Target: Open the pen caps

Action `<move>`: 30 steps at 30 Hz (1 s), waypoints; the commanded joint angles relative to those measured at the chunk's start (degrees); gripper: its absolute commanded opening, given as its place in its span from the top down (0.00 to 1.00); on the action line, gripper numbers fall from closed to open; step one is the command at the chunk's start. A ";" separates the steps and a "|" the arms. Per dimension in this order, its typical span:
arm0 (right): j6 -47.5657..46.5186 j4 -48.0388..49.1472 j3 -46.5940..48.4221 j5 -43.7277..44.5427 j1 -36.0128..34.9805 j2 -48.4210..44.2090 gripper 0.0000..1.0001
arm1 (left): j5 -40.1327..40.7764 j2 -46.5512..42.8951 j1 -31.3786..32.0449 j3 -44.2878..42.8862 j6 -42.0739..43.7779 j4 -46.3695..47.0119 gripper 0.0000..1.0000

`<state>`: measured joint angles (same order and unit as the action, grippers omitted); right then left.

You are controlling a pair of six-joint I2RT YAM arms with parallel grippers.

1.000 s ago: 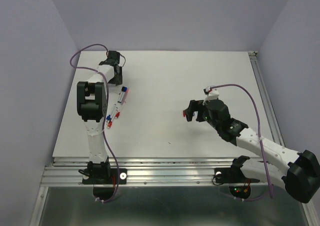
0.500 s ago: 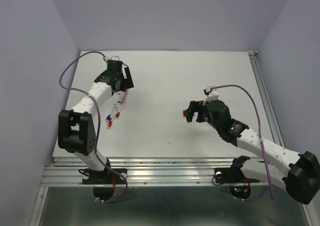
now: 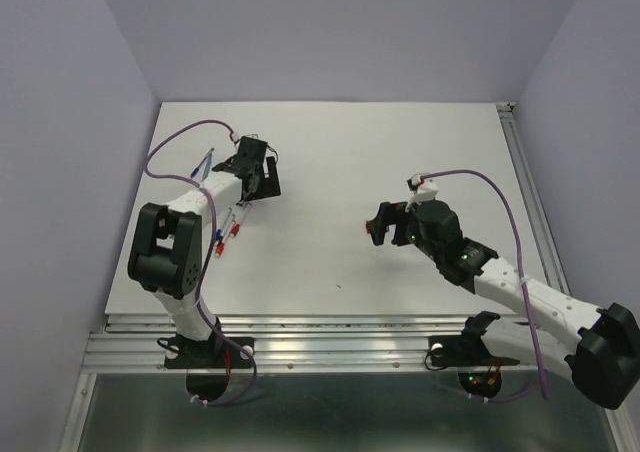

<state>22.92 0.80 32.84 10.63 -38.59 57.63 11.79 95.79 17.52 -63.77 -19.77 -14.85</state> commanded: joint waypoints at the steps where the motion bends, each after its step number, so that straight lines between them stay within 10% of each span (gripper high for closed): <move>1: 0.37 1.75 -1.46 0.52 0.36 -1.55 0.00 | 1.48 3.52 -0.03 -5.31 3.86 2.37 0.04; 30: 0.29 0.87 -0.58 1.76 0.27 0.29 0.00 | -0.54 14.78 -1.79 -9.53 5.27 3.42 0.11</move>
<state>22.92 0.38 32.82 11.20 -38.59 57.89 12.25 110.24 16.12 -73.23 -14.59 -12.73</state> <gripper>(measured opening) 0.999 0.887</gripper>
